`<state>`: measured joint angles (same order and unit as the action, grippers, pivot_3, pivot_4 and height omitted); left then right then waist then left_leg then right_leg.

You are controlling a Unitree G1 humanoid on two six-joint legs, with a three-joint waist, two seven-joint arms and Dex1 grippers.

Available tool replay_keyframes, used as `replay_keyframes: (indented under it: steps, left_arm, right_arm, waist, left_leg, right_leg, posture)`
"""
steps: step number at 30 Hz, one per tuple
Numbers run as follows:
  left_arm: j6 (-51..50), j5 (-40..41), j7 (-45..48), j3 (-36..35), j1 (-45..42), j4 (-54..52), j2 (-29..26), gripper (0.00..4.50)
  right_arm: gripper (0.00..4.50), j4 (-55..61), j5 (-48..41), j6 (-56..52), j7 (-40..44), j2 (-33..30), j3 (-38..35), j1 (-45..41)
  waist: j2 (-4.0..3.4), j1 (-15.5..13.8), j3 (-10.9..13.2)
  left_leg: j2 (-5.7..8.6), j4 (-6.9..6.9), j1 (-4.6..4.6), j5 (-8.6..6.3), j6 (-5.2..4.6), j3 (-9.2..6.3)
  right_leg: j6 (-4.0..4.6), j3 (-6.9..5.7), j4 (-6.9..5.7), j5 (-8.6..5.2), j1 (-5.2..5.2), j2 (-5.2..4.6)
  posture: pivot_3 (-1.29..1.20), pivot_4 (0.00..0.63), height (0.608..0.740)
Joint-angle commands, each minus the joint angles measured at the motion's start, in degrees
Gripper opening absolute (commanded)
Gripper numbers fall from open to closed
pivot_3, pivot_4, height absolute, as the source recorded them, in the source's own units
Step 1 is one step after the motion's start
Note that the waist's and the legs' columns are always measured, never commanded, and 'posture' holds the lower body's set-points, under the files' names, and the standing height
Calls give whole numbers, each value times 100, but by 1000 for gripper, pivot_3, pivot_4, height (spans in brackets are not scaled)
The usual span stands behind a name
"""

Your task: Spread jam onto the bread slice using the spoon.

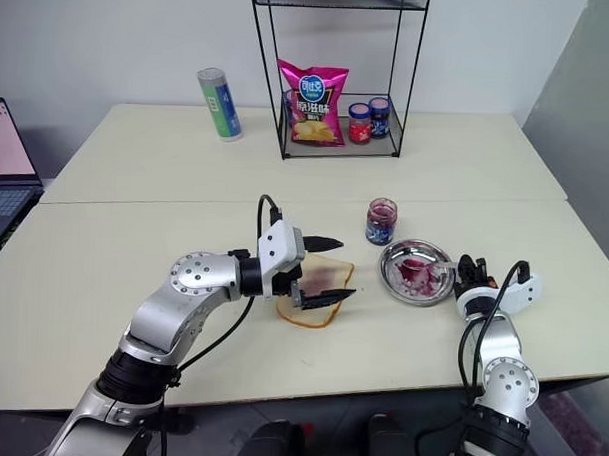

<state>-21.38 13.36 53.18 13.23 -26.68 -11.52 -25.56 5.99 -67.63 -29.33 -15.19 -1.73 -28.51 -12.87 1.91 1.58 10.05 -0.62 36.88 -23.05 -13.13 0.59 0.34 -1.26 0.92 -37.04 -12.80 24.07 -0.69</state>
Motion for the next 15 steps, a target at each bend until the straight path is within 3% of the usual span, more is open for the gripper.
replay_keyframes:
  steps: [1, 10, 15]
  left_arm:
    - [107, 18, -24, -28, -101, -90, 8, 4500]
    - [-654, 693, -311, -592, -186, -30, 195, 4500]
    - [-967, 923, -566, -934, -387, 125, 257, 4500]
  right_arm:
    - [56, 545, -58, -86, 149, -245, 59, 6]
    - [56, 1564, -534, -491, 79, -904, 201, -55]
    - [56, 1661, -198, -480, -40, -1348, 480, -881]
  waist:
    - [-3, 0, 2]
    - [-14, 0, 9]
    - [-19, 10, 12]
  left_leg:
    - [0, 0, 0, 0, 0, 0]
    - [0, 0, -2, 0, 0, -1]
    - [0, 3, -1, 0, 0, 0]
  right_leg:
    - [0, 1, 0, 0, 0, 0]
    - [0, 0, 0, 0, 2, 1]
    - [-2, 0, -1, 0, 1, 3]
  posture:
    - [0, 150, 740]
    - [0, 150, 740]
    - [0, 150, 740]
